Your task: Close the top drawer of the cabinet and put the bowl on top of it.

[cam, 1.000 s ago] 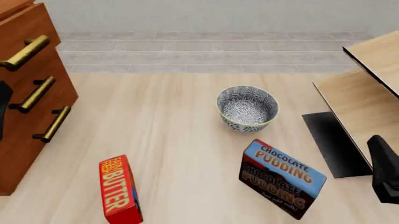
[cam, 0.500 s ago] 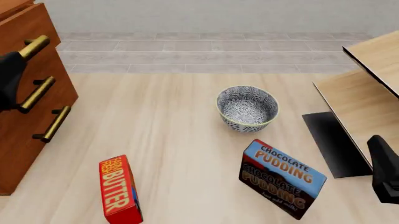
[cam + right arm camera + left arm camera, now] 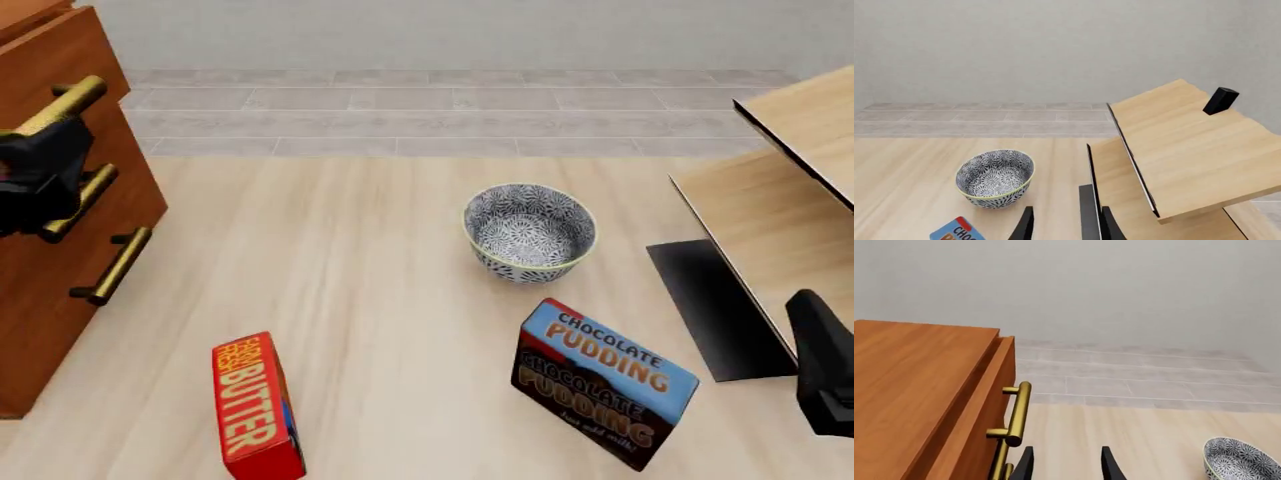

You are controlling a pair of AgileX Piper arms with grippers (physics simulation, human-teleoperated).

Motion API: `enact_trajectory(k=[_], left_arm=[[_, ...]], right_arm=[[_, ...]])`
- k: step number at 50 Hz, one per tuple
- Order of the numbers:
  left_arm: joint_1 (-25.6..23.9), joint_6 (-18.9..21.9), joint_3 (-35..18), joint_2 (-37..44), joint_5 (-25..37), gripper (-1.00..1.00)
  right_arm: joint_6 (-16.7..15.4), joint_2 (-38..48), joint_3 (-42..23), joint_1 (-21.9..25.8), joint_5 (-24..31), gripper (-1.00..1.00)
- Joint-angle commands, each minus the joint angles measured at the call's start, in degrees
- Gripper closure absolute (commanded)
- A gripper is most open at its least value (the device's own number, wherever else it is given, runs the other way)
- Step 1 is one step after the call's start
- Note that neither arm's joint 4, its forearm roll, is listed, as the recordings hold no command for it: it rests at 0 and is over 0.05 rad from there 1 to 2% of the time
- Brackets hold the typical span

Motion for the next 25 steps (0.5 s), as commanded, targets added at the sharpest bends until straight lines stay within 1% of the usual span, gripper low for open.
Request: enact_trajectory(k=[1,6,7,11,12,17,18,19,22,24,25], left_arm=[[1.9,0.0,0.0,3.3,-3.0,-1.0],[2.7,0.6,0.2,3.6,-3.7,-1.0],[2.9,2.2,0.6,3.0,-4.0,-1.0],[3.1,0.9,0.8,3.5,-4.1,-1.0],[3.2,1.5,1.0,3.6,-4.6,-1.0],[4.4,1.1,1.1,4.6,-5.0,-1.0],[5.0,1.7,1.3,4.3,-5.2,-1.0],[5.6,3.2,1.8,3.2,-5.5,-1.0],[5.6,2.6,2.9,4.5,-6.5,-1.0],[5.5,3.1,3.0,4.8,-6.8,-1.0],[5.9,2.4,3.1,5.3,-7.1,-1.0]], right_arm=[[0.0,-0.4,0.0,0.0,0.3,-1.0],[0.0,-0.4,0.0,0.0,0.3,-1.0],[0.0,-0.4,0.0,0.0,0.3,-1.0],[0.0,-0.4,0.0,0.0,0.3,-1.0],[0.0,-0.4,0.0,0.0,0.4,-1.0],[0.0,-0.4,0.0,0.0,0.3,-1.0],[0.0,-0.4,0.0,0.0,0.3,-1.0],[0.0,-0.4,0.0,0.0,0.3,-1.0],[0.0,-0.4,0.0,0.0,0.3,-1.0],[0.0,-0.4,0.0,0.0,0.3,-1.0],[0.0,-0.4,0.0,0.0,0.3,-1.0]])
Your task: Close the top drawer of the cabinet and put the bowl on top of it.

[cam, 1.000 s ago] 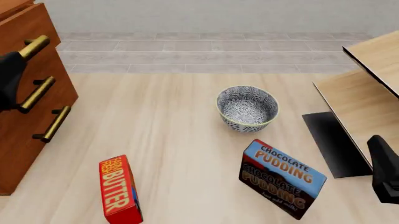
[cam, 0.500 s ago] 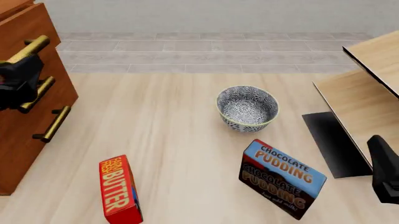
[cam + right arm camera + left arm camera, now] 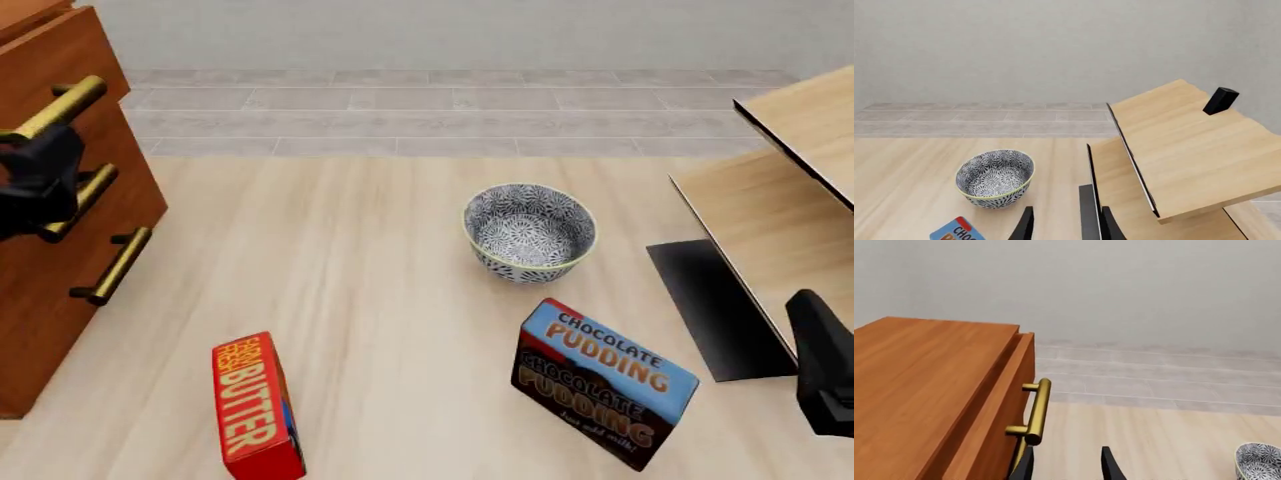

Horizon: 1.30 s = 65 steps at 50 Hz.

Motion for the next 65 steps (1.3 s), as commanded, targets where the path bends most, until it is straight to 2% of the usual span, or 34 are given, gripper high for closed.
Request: enact_trajectory(k=[1,38,42,65], left_arm=[[1.7,0.9,1.5,1.3,-2.0,-1.0],[8.3,-1.2,3.3,3.9,-5.2,-1.0],[9.4,-3.5,2.8,4.0,-4.1,-1.0],[13.1,-3.7,3.8,4.1,-5.4,-1.0]], right_arm=[[0.0,-0.4,0.0,0.0,0.3,-1.0],[0.0,-0.4,0.0,0.0,0.3,-1.0],[0.0,-0.4,0.0,0.0,0.4,-1.0],[0.0,-0.4,0.0,0.0,0.4,-1.0]])
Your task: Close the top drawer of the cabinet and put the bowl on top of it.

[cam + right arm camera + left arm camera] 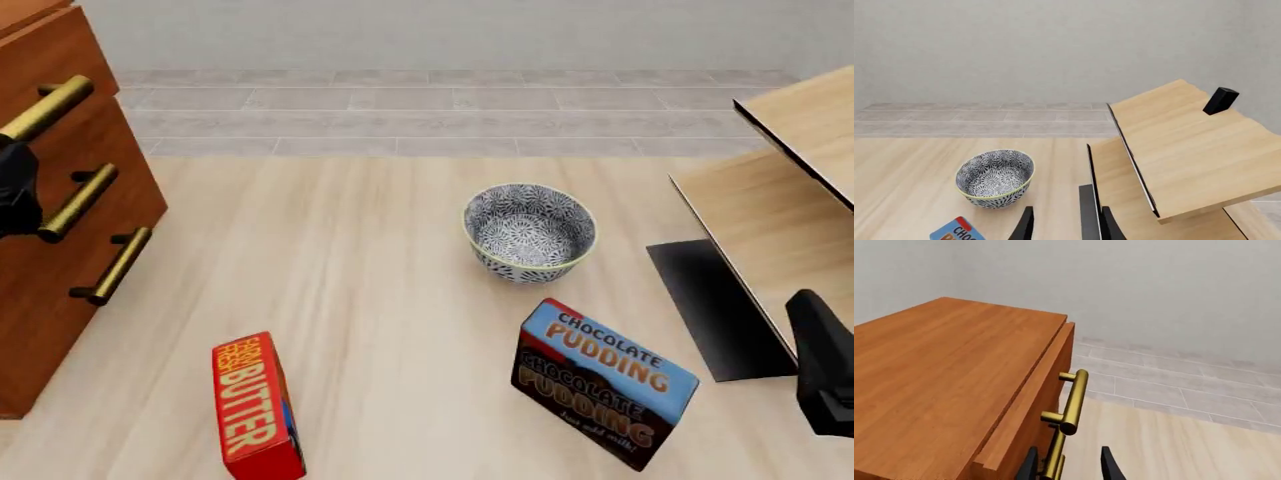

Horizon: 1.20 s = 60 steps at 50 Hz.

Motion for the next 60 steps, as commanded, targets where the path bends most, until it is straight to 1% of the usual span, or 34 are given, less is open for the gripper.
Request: enact_trajectory(k=[1,8,21,43,54,60], left_arm=[[2.9,1.0,1.2,0.9,-0.4,-1.0],[3.7,0.7,0.9,1.7,-0.7,-1.0],[5.1,0.1,-1.2,1.2,1.6,-1.0],[7.4,-0.6,-1.5,3.1,0.6,-1.0],[7.0,0.0,-1.5,2.4,0.9,-1.0],[5.0,0.2,-0.6,1.6,0.9,-1.0]], right_arm=[[0.0,-0.4,0.0,0.0,0.3,-1.0],[0.0,-0.4,0.0,0.0,0.3,-1.0],[0.0,-0.4,0.0,0.0,0.4,-1.0],[0.0,-0.4,0.0,0.0,0.3,-1.0],[0.0,-0.4,0.0,0.0,0.3,-1.0],[0.0,-0.4,0.0,0.0,0.3,-1.0]])
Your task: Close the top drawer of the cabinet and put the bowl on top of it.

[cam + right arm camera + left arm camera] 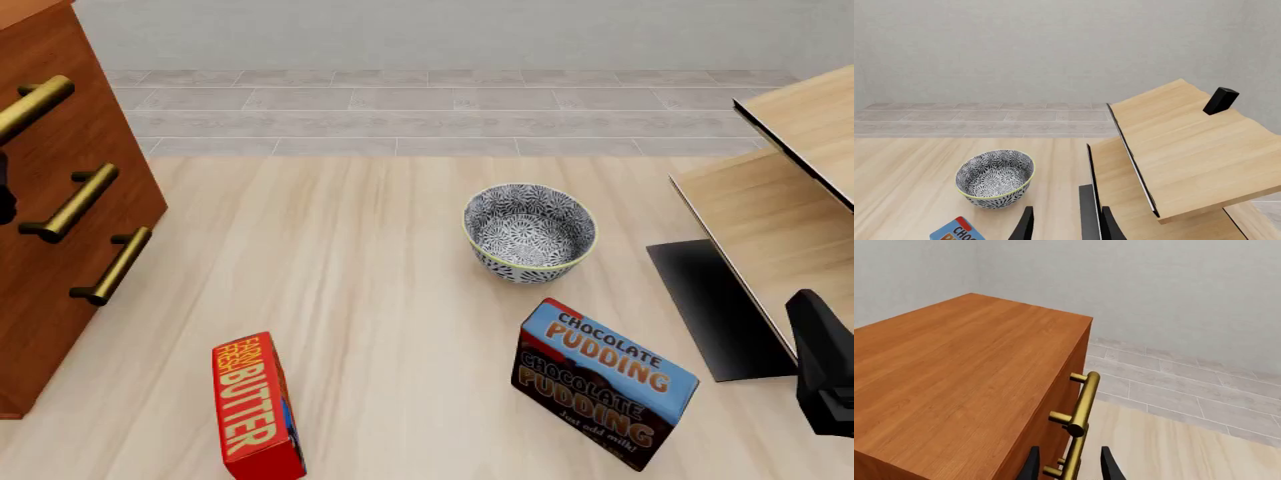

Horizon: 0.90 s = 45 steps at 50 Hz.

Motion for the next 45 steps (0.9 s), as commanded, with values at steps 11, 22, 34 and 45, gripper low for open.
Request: enact_trajectory(k=[11,22,34,45], left_arm=[[-8.1,1.1,0.2,-8.1,8.2,-1.0],[-15.6,-0.8,-1.9,-14.0,15.8,-1.0],[-21.6,-1.7,-4.3,-14.5,20.0,-1.0],[-30.3,-2.9,-8.2,-14.3,25.9,-1.0]], right_arm=[[0.0,-0.4,0.0,0.0,0.3,-1.0],[0.0,-0.4,0.0,0.0,0.3,-1.0],[0.0,-0.4,0.0,0.0,0.3,-1.0],[0.0,-0.4,0.0,0.0,0.4,-1.0]])
